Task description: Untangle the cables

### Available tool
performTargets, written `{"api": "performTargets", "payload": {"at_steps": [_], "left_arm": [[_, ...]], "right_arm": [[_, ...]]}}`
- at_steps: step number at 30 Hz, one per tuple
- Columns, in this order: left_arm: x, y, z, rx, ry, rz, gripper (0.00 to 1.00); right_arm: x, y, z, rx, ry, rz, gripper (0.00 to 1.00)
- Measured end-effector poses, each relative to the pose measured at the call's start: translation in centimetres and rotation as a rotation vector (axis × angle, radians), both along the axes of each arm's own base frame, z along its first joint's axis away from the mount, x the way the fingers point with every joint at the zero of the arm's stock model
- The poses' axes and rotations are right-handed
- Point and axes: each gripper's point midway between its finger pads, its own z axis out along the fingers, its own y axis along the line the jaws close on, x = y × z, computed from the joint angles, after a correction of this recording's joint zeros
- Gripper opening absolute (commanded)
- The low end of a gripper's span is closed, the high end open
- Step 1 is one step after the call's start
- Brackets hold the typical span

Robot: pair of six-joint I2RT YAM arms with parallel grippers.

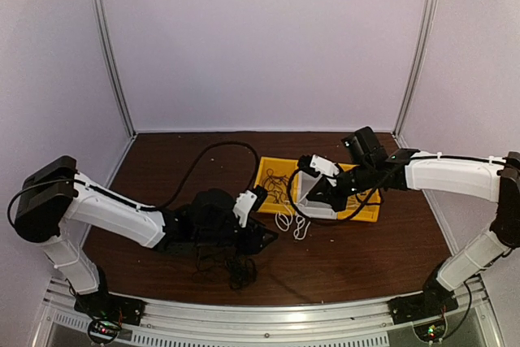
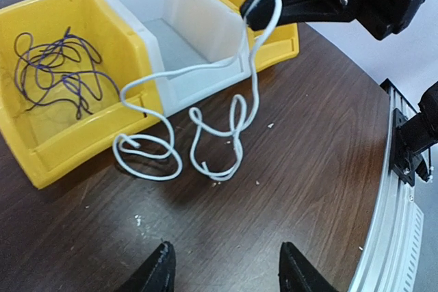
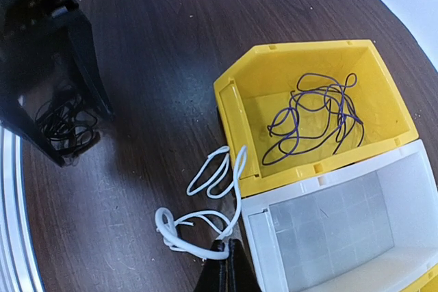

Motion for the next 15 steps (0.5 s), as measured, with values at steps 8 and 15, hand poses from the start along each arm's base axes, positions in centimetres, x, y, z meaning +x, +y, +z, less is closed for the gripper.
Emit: {"api": "performTargets", "payload": {"at_steps": [8,15], "left_arm": [[0.3,-4.9,-1.2,-0.091,0.026,-0.039,0.46],[1.6,-5.7,-2.3,-0.085,0.024,0.018,0.43]], "right_arm": [[0.0,0.8,0.9,0.054,-0.01,0.024,0.0],[0.2,0.9,0.8,0.06,-0.008,0.027,0.0]]}}
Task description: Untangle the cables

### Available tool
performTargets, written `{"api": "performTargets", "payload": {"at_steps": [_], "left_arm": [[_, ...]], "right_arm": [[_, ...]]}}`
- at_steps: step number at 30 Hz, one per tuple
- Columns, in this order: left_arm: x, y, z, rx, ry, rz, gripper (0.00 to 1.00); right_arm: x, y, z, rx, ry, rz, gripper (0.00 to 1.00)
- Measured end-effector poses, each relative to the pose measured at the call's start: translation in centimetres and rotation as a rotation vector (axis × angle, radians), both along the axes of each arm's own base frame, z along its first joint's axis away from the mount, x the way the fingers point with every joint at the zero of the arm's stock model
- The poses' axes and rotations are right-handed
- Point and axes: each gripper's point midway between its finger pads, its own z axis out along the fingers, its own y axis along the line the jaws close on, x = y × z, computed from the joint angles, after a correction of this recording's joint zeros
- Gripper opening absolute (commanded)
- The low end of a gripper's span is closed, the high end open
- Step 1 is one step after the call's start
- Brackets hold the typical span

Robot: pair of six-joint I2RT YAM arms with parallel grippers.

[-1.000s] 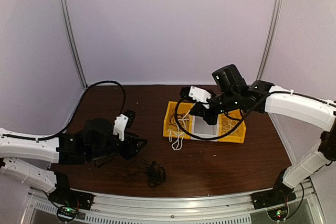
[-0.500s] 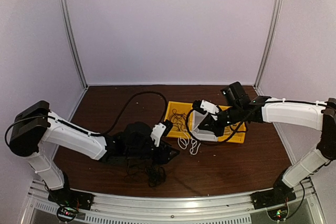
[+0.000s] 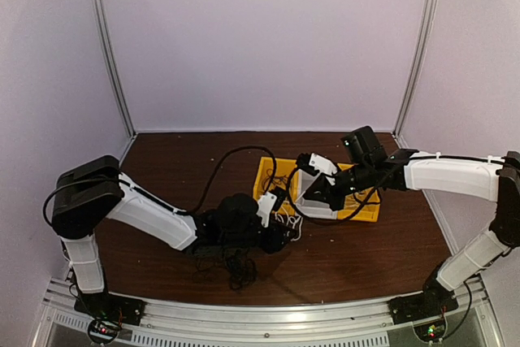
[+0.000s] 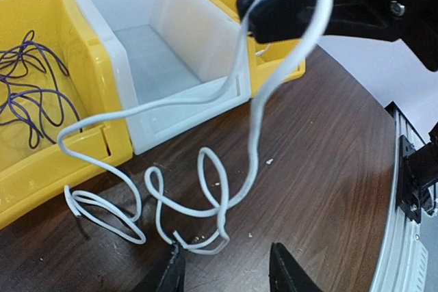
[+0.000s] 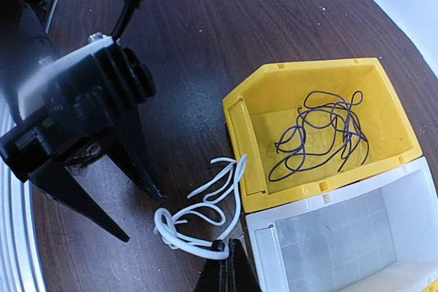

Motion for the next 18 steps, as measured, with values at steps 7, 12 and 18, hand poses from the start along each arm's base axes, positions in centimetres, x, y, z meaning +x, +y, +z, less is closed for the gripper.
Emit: {"api": "performTargets", "payload": {"at_steps": [7,12,18], "left_arm": [[0.9,-0.1,-2.0,0.042,0.016,0.047,0.41],[1.0,-0.3,-2.4,0.047,0.021,0.051,0.26],[1.6,-0.9,-2.1,0.043,0.009,0.069,0.0]], "right_arm": [[-0.1,0.1,0.0,0.005,0.004,0.003,0.0],[-0.1,0.1,0.0,0.009,0.01,0.005,0.0],[0.0,0.1,-0.4,0.005,0.02,0.005,0.0]]}}
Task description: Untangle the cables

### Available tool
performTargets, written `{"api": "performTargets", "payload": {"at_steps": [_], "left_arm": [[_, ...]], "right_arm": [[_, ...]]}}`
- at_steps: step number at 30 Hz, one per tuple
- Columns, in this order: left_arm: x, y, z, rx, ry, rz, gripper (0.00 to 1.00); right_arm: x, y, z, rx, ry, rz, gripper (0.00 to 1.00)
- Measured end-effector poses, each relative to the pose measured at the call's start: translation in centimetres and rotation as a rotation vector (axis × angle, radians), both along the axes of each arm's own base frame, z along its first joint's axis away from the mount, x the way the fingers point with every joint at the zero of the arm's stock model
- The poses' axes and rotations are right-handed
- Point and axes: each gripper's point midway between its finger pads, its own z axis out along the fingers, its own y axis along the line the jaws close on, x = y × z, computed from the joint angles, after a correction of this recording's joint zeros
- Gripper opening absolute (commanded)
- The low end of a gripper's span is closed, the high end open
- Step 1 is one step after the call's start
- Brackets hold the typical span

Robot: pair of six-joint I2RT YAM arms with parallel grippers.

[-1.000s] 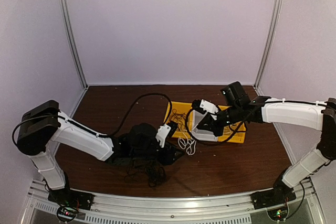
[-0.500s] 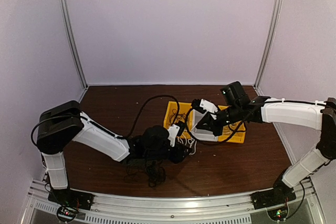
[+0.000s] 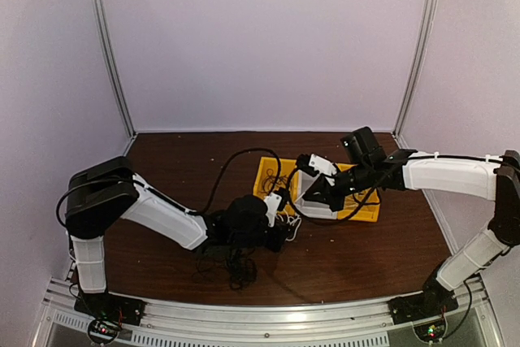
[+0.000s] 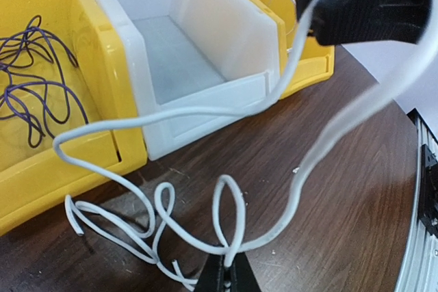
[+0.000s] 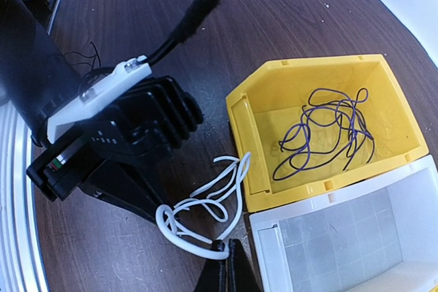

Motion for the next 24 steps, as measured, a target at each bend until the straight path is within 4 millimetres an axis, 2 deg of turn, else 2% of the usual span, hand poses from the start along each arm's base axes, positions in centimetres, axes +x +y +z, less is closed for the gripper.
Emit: {"api": "performTargets", "payload": {"at_steps": [4,9,14,19,24], "left_arm": [[-0.1,0.7,-0.5,0.026,0.013,0.014,0.0],[-1.3,4.3,-0.7,0.063,0.039,0.045,0.0],[-2.2,7.7,-1.0,0.094,0.061,0.089,0.0],[-2.6,9.9,-1.0,0.105,0.071,0.134,0.0],[-2.5,11.9,0.0,0.117,0.047,0.187,0.0]], "right_arm": [[0.4,-0.4,0.0,0.001,-0.001,-0.015,0.0],[2.3,-2.3,0.8,0.015,-0.011,-0.093,0.0],[4.3,-4.8,2.6,0.047,-0.052,-0.181,0.0],[5.3,-6.3,4.0,0.075,-0.087,-0.234,0.0],[6.1,-7.9,4.6,0.087,-0.102,-0.287,0.0]]}}
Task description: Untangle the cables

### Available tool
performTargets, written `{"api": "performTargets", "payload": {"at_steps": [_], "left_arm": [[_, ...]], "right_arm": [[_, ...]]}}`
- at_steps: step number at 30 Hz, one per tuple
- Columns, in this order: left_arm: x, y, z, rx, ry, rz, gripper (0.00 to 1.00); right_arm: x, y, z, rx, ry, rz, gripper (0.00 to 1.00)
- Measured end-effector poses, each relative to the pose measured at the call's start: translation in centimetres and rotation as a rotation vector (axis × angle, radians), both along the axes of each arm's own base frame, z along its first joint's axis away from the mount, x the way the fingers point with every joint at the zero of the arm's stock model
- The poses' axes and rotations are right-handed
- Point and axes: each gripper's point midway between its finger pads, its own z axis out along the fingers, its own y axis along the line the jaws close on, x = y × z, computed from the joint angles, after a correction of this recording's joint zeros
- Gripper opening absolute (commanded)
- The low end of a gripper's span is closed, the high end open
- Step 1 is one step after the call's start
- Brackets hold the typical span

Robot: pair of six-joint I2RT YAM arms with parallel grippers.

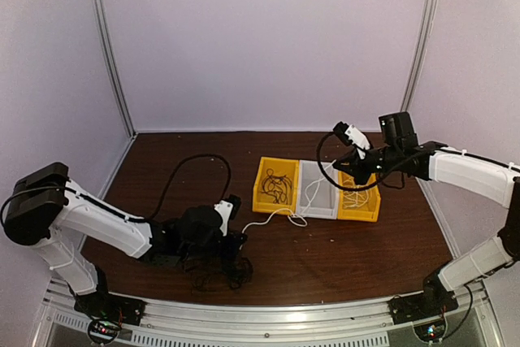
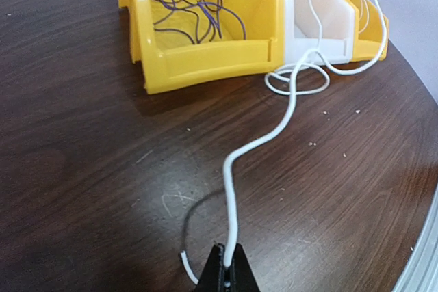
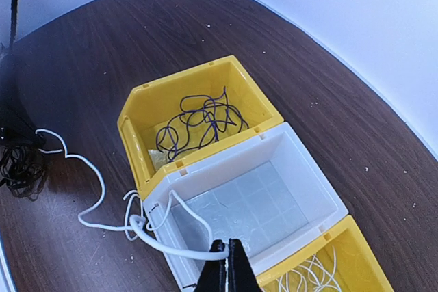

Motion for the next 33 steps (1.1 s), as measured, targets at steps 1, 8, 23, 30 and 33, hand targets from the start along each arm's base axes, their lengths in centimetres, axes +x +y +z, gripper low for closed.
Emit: {"api": "performTargets", "payload": {"at_steps": [1,8,23,30,33], "left_arm": [[0.1,0.5,0.4,0.003,-0.012,0.015,0.0],[1.4,4.1,5.2,-0.001,-0.133,0.122,0.0],[2.9,8.3,8.2,0.03,-0.241,0.168,0.0],[3.7,4.7,9.0,0.045,-0.271,0.072,0.45],[4.5,3.0,10.4,0.029,-0.292,0.05,0.59]], "right_arm": [[0.2,-0.4,0.1,0.003,-0.003,-0.013,0.0],[1.9,-4.1,2.3,0.035,-0.048,-0.126,0.0],[2.3,-5.8,5.1,0.101,-0.058,-0.139,0.0],[3.2,-4.8,12.3,0.158,-0.159,-0.081,0.0],[3.2,-4.7,14.8,0.172,-0.203,-0.069,0.0]]}}
